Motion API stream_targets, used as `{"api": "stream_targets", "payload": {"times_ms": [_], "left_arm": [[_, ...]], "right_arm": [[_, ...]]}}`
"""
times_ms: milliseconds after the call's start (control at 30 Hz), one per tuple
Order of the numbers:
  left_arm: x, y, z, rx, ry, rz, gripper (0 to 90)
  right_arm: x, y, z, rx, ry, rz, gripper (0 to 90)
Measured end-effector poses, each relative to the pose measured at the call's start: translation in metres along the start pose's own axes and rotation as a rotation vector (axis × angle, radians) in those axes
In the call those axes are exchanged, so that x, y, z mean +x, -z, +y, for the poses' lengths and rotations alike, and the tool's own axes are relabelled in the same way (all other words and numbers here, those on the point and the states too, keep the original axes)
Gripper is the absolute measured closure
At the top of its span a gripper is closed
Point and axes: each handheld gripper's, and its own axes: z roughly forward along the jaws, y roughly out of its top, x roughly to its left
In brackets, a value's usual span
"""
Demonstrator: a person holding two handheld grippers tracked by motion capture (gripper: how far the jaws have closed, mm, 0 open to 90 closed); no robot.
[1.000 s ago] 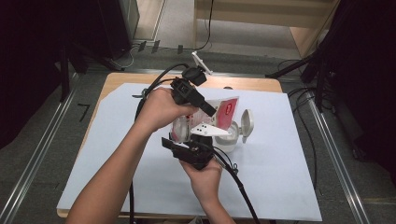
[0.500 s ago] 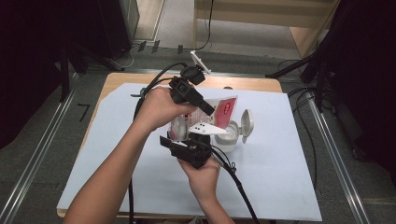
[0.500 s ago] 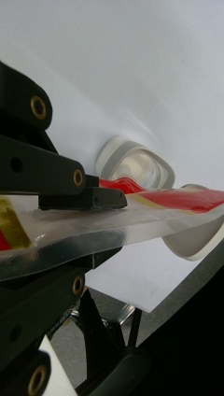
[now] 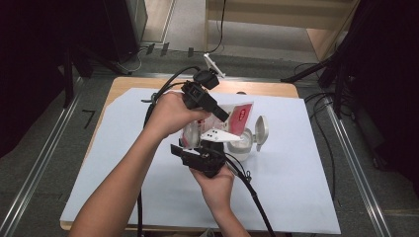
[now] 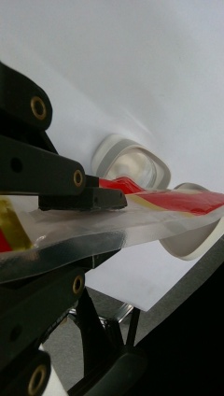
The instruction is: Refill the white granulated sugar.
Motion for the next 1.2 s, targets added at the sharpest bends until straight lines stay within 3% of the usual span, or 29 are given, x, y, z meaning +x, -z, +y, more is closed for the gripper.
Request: {"api": "stream_targets", "payload": {"times_ms": [1200], "left_arm": [[-0.0049, -0.0013, 0.0007, -0.008, -0.021, 0.008, 78.1]], "right_arm": [[0.0009, 0.0035, -0.0004, -0.021, -0.019, 0.002, 62.9]]}}
